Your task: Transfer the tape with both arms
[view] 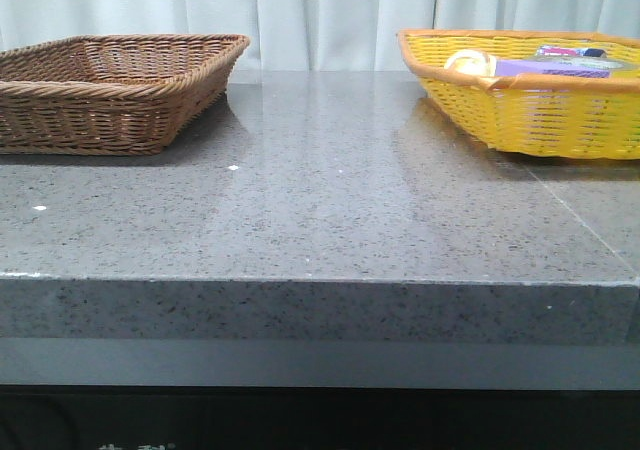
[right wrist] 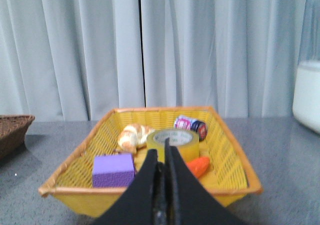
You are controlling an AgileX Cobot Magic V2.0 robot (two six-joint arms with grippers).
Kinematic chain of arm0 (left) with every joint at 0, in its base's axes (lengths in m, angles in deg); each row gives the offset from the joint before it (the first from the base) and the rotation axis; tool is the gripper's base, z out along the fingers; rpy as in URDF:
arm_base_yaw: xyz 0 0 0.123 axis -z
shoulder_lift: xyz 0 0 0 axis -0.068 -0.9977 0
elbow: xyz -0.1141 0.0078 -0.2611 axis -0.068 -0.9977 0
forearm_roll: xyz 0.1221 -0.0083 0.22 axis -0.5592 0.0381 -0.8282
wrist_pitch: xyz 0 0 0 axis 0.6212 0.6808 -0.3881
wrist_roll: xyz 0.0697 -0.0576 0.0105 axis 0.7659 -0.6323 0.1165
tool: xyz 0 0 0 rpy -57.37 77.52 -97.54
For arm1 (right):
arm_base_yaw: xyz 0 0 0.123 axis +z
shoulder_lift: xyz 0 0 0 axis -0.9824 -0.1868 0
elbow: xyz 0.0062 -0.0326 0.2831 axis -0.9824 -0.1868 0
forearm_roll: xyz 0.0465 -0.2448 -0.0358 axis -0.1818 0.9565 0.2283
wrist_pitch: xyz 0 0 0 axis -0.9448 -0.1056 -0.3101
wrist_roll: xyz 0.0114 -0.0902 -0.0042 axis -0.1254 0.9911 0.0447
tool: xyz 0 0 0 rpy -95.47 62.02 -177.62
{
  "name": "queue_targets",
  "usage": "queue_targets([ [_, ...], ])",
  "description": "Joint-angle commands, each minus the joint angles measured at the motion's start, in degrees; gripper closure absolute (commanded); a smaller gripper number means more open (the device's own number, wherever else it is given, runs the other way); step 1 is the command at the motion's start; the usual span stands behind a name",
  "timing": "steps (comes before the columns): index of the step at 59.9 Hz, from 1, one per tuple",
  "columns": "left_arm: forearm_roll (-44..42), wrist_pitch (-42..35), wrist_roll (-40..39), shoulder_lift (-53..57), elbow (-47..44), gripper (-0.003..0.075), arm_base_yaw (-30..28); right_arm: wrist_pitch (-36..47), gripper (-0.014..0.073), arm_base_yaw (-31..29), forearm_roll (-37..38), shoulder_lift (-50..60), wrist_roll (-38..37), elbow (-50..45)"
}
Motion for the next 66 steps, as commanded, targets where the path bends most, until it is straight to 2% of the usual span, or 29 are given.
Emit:
queue_targets([
  [1, 0.7, 3.0, -0.6, -4.6, 8.3, 0.074, 0.0, -0.1, 0.0662, -0.4, 2.7, -3.7, 0.2, 6.5],
  [12, 0.7, 14.8, -0.6, -14.3, 21.9, 0.074, 0.0, -7.3, 0.0662, -0.4, 3.4, -12.4, 0.2, 18.0],
  [24, 0.7, 20.5, -0.6, -24.6, 30.5, 0.074, 0.0, -15.8, 0.0662, -0.4, 3.4, -22.5, 0.2, 28.3],
  [49, 0.6, 20.4, -0.6, -37.5, 31.2, 0.074, 0.0, -17.9, 0.0662, -0.4, 3.0, -35.5, 0.1, 29.5],
  [59, -3.2, 18.6, -0.1, -41.4, 31.2, 0.0739, 0.0, -18.5, 0.0654, -0.4, 3.4, -38.4, 0.2, 29.5],
  [62, -3.4, 17.8, -0.1, -41.9, 31.2, 0.0725, 0.0, -18.8, 0.0624, -0.4, 3.4, -39.0, 0.2, 29.6],
  [66, -3.4, 16.8, 0.0, -42.5, 31.2, 0.0657, 0.0, -18.9, 0.0515, -0.4, 3.4, -39.3, 0.2, 29.6],
])
